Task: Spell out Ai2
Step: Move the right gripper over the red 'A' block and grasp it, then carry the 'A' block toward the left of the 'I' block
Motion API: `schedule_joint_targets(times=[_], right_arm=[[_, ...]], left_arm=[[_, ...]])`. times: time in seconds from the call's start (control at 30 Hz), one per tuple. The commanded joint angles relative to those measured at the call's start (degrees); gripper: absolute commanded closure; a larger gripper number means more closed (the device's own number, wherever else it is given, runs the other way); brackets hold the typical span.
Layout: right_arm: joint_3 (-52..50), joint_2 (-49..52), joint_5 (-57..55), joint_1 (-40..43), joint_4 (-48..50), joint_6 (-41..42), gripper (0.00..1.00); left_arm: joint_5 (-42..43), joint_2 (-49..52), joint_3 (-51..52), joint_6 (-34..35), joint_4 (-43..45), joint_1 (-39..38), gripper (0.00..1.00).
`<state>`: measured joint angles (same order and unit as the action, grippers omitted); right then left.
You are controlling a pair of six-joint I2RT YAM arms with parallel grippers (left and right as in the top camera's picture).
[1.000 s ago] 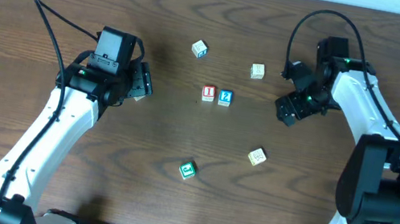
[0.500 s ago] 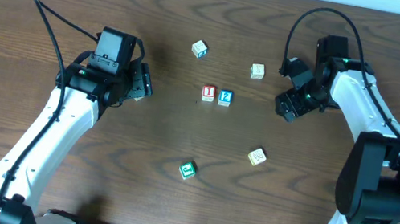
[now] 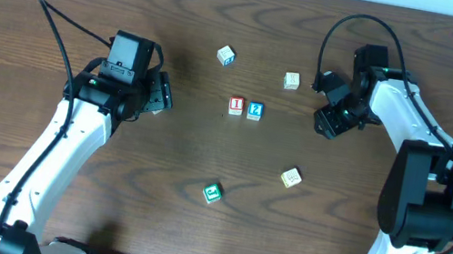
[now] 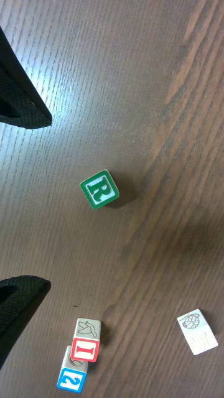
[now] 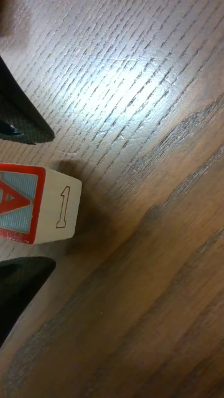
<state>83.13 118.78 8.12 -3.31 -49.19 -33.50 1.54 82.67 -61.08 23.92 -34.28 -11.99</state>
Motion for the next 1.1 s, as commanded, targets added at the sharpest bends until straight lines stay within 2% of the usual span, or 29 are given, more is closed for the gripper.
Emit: schedule_joint_targets(times=[0.0,0.2,0.5,0.6,0.77,0.87,1.0,1.07], right_arm=[[-0.4,0.6,0.7,-0.5,0.1,-0.2,0.45],[-0.4,0.6,0.7,-0.5,0.1,-0.2,0.57],[-0.4,0.6,0.7,-0.5,0.1,1.3,0.68],[-0.4,0.6,0.7,-0.5,0.2,2.0,0.68],[-0.2,0.6,1.5,-1.3,1.5,9.9,0.71],[2.1,0.6,1.8,-3.6,1.4,15.1,0.77],[8.6,0.6,1.5,-8.1,-1.8,19.1,0.8],[13.4,0.6,-0.7,-11.3,-3.8,23.5,0.8]], left_arm=[[-0.1,0.5,-0.2,-0.9,-0.1,0.4,0.23],[-0.2,0.5,-0.2,-1.0,-0.1,0.4,0.23],[-0.5,0.5,-0.2,-1.7,-0.2,0.4,0.23],[-0.7,0.5,-0.2,-1.8,-0.2,0.4,0.23],[-2.1,0.5,-0.2,-2.6,-1.0,0.8,0.23],[-2.1,0.5,-0.6,-2.6,-3.1,2.8,0.23],[-2.1,0.5,-2.1,-3.4,-6.9,6.4,0.23],[-2.1,0.5,-2.9,-4.7,-9.2,8.3,0.23]])
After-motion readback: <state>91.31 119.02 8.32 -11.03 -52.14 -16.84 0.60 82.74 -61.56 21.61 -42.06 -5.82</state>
